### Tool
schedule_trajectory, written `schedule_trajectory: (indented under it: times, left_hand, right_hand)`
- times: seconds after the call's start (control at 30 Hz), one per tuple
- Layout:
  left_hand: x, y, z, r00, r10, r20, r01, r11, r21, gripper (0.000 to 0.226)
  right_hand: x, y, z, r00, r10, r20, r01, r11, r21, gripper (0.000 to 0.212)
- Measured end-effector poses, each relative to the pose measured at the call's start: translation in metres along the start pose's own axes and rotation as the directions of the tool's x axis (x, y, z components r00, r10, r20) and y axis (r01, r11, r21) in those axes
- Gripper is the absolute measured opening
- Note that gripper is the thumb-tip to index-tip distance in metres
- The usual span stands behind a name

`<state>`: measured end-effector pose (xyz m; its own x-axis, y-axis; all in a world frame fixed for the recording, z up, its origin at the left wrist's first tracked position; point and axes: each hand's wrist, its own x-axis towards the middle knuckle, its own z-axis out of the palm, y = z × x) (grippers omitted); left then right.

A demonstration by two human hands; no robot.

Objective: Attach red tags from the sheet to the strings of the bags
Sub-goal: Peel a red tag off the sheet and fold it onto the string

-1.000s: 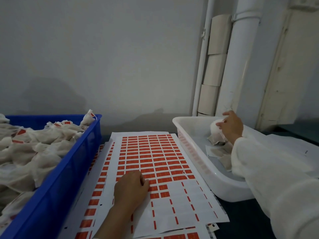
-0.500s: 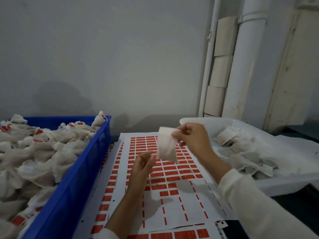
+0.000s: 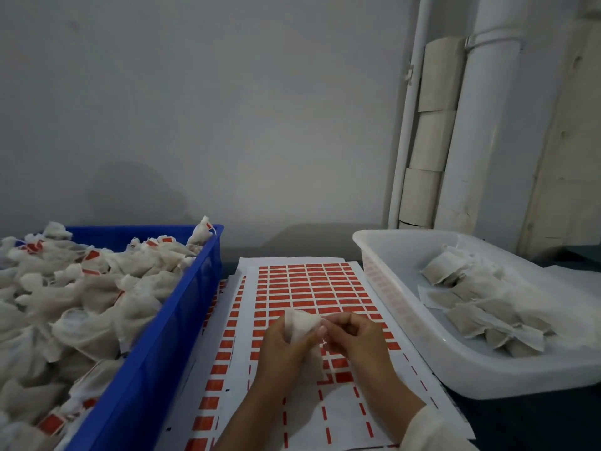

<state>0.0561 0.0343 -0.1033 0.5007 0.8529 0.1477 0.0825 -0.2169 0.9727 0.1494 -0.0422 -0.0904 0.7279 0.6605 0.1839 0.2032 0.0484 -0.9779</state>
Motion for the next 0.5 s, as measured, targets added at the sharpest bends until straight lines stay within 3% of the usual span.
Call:
schedule_trajectory:
  times: [0.17,0.37,0.5]
  left_hand:
    - [0.0021,-0.0053,0.0016,0.994,-0.112,-0.014,0.113,0.993,0.042,0.038]
    - [0.0028,-0.0084,-0.0009,0.991,-0.129,-0.024,0.129,0.992,0.006,0.04]
    - [0.0018,-0.0061,-0.0005,0.997,-0.055,0.048,0.058,0.997,-0.059,0.03]
  right_hand:
    - [0.0033,0.011,-0.0006,0.997,0.011,-0.074,-0.009,1.0,0.014,0.006]
    - [0.0002,0.0082,-0.0036,0.996,-0.093,-0.018,0.092,0.995,-0.04,0.008]
    - [-0.0048,0.0045,0.0001,0.976,-0.171,0.133,0.186,0.975,-0.117,0.039]
